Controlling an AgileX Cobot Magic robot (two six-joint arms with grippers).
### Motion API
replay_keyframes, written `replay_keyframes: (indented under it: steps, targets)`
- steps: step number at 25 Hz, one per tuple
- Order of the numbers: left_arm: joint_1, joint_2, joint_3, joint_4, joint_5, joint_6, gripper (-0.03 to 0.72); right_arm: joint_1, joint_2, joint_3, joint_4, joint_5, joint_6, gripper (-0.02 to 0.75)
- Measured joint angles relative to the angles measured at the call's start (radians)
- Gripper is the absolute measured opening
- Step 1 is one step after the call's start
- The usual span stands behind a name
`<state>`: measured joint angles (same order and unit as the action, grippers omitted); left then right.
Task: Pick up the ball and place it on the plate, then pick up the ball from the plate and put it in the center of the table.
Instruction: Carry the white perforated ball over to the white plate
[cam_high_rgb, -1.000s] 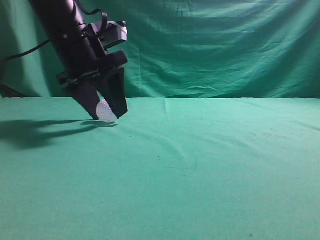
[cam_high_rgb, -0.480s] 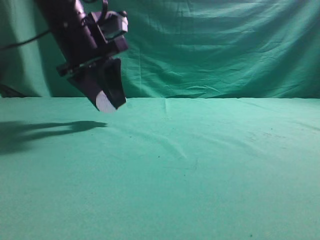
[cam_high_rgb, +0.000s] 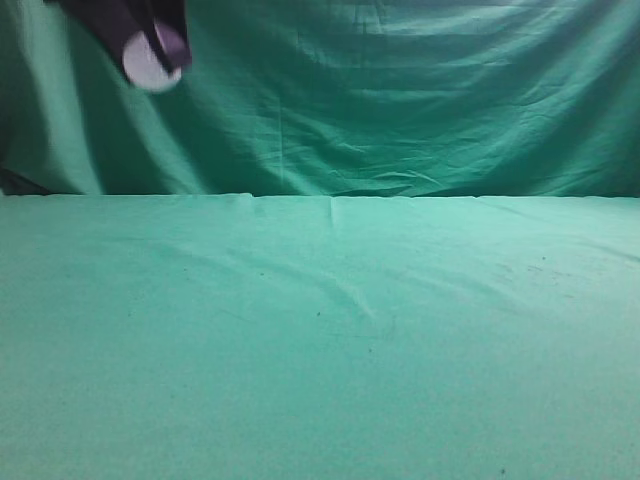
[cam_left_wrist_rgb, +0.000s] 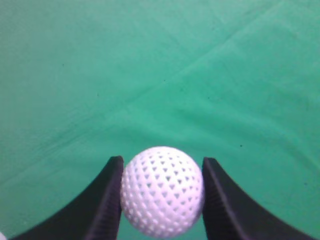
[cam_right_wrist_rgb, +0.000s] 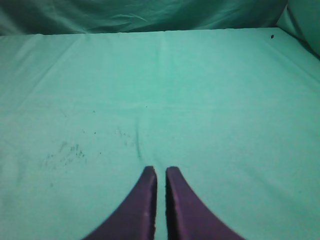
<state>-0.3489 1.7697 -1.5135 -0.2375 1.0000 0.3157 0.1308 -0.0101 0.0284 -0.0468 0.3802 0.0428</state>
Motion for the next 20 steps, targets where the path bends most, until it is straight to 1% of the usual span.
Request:
replay_keyframes:
  steps: [5, 8, 10, 12, 17, 19, 20]
  targets:
    - [0.000, -0.158, 0.000, 0.041, 0.079, -0.025, 0.309, 0.000, 0.000, 0.000, 0.000, 0.000, 0.000, 0.057]
    - [0.000, -0.240, 0.039, 0.130, 0.091, -0.078, 0.309, 0.000, 0.000, 0.000, 0.002, -0.034, 0.000, 0.057]
    - [0.009, -0.294, 0.095, 0.181, 0.091, -0.125, 0.309, 0.000, 0.000, 0.000, 0.020, -0.119, 0.000, 0.057]
    - [0.044, -0.347, 0.164, 0.190, 0.091, -0.152, 0.309, 0.000, 0.000, 0.000, 0.031, -0.214, 0.000, 0.057]
    - [0.203, -0.429, 0.287, 0.184, 0.084, -0.161, 0.309, 0.000, 0.000, 0.000, 0.044, -0.457, 0.000, 0.057]
    - [0.265, -0.440, 0.314, 0.181, 0.082, -0.163, 0.309, 0.000, 0.000, 0.000, 0.045, -0.483, 0.000, 0.057]
    - [0.296, -0.440, 0.322, 0.181, 0.080, -0.163, 0.309, 0.000, 0.000, -0.016, 0.045, -0.447, 0.000, 0.057]
